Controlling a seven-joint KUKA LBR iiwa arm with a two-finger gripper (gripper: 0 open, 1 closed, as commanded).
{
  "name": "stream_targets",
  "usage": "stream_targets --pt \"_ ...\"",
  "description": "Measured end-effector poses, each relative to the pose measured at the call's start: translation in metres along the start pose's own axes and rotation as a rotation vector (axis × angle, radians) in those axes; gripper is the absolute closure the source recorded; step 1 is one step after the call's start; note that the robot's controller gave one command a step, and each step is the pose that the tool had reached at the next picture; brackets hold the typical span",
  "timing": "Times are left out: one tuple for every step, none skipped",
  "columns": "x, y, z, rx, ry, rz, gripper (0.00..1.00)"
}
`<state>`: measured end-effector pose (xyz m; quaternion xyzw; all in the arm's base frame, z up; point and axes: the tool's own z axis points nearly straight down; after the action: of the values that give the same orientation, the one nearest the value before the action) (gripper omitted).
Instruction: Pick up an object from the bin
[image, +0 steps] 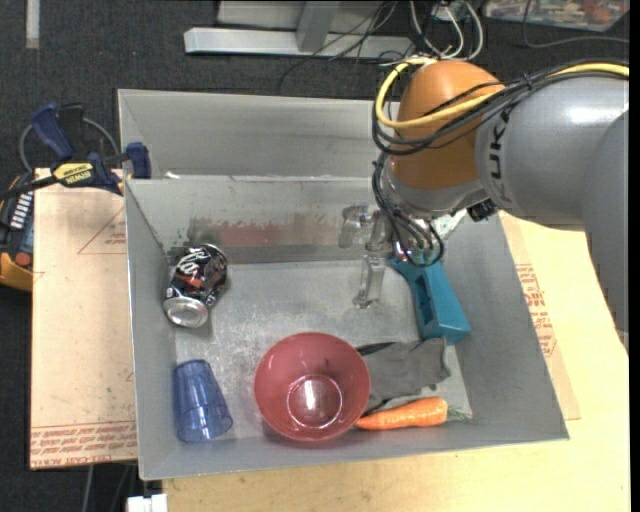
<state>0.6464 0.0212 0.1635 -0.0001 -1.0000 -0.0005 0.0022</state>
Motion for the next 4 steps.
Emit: stream_targets --pt "-0.001 0.0 -0.005 0.0 -0.007 0.001 0.0" --pt "0.082 -0.069 0.098 0.0 0.008 -0.065 0.0" --pt "0.054 -0.07 0.05 -0.001 -0.015 0.0 0.0" --pt "0.081 -0.068 0.098 0.0 0.006 -0.063 0.0"
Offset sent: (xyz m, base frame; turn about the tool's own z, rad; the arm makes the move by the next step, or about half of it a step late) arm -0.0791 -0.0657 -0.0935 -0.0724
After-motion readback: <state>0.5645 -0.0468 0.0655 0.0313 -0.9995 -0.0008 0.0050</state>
